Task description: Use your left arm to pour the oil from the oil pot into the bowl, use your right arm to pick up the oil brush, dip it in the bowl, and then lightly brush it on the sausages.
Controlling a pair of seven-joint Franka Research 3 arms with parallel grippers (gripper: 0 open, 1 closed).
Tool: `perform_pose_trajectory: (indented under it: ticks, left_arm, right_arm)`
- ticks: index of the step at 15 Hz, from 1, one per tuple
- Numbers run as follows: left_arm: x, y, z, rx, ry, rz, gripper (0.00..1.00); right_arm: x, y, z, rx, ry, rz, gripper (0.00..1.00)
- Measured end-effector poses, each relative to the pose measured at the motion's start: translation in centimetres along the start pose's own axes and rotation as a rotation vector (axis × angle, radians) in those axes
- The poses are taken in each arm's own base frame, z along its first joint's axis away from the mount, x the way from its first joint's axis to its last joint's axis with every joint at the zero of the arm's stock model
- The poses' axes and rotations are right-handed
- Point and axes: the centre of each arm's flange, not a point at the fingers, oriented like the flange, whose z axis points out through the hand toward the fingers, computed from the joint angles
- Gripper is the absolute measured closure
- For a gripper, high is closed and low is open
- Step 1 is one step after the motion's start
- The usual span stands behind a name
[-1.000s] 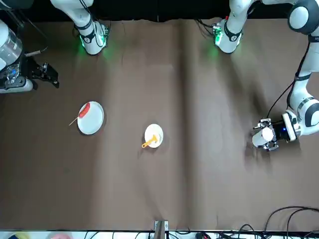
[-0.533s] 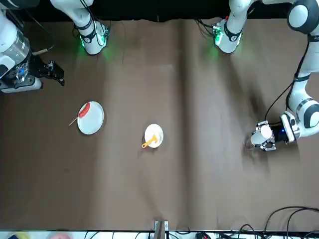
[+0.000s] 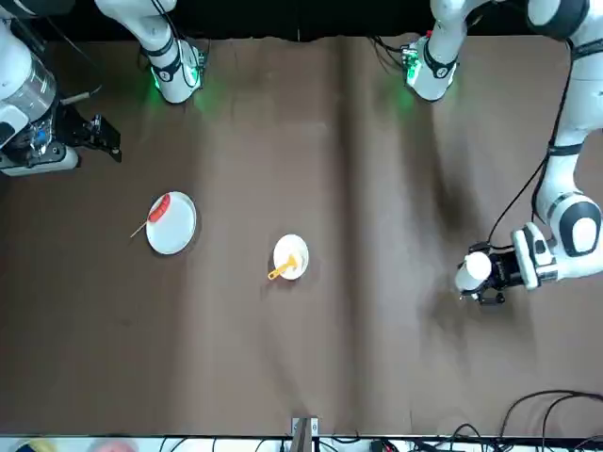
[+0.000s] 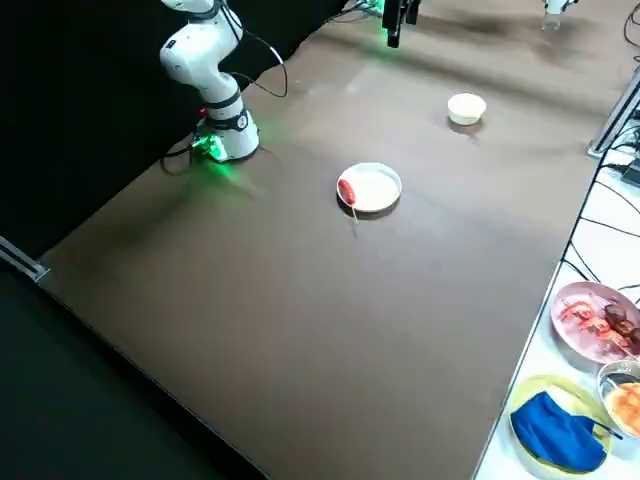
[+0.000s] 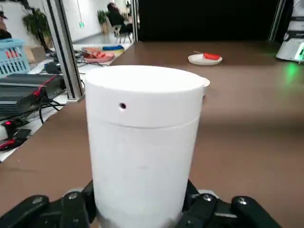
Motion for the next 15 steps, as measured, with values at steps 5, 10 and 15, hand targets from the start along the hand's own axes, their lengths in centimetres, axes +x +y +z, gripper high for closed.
perform_pose_trajectory:
  ticks: [5, 10, 15]
  left_arm:
    - [8.3, -1.0, 4.5, -0.015, -0.167, -0.088, 0.37]
    - [16.0, -0.1, 10.4, -0.054, -0.463, -0.189, 0.37]
    - [24.1, 4.9, 26.1, -0.075, -0.720, -0.151, 0.37]
  right_arm:
    - [-0.3, -0.6, 0.3, 0.001, -0.026, -0.010, 0.00]
    - [-0.5, -2.0, 0.4, -0.001, -0.035, -0.038, 0.00]
    - [-0.6, -3.7, 0.5, -0.002, -0.039, -0.069, 0.00]
